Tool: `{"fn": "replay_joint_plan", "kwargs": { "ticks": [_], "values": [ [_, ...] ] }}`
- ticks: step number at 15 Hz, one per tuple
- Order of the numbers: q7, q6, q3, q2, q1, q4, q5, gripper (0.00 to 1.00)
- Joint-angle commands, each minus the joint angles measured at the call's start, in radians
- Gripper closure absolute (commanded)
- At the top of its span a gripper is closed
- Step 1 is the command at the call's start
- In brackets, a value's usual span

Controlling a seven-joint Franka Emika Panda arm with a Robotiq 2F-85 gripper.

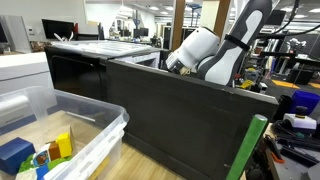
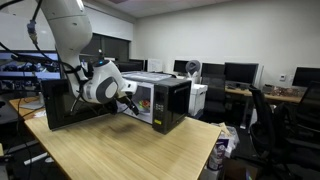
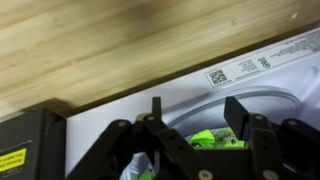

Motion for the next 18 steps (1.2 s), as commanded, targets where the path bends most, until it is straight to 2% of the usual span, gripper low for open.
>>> {"fn": "replay_joint_plan", "kwargs": {
  "ticks": [1,2,4,6,7,11,13,14,15,16,18],
  "values": [
    [0.002,0.000,0.057,-0.107,-0.102,-0.150,-0.032,0.03],
    [0.010,0.000,0.068,-0.123,-0.125,-0.183,-0.043,0.00],
    [0.022,-0.023,0.051,-0.163,-0.131,-0.258,-0.050,0.00],
    [0.045,-0.123,0.063,-0.215,-0.154,-0.306,-0.047,0.00],
    [0.056,-0.168,0.052,-0.249,-0.143,-0.318,-0.015,0.00],
    [0.165,-0.300,0.091,-0.352,-0.166,-0.316,0.059,0.00],
    [0.212,-0.420,0.103,-0.403,-0.146,-0.290,0.119,0.00],
    [0.136,-0.488,-0.048,-0.444,0.039,-0.286,0.267,0.00],
    [0.215,-0.563,0.067,-0.447,-0.079,-0.261,0.204,0.00],
    [0.214,-0.625,0.046,-0.463,-0.041,-0.246,0.221,0.00],
    [0.256,-0.744,0.055,-0.482,-0.033,-0.210,0.216,0.00]
  ]
}}
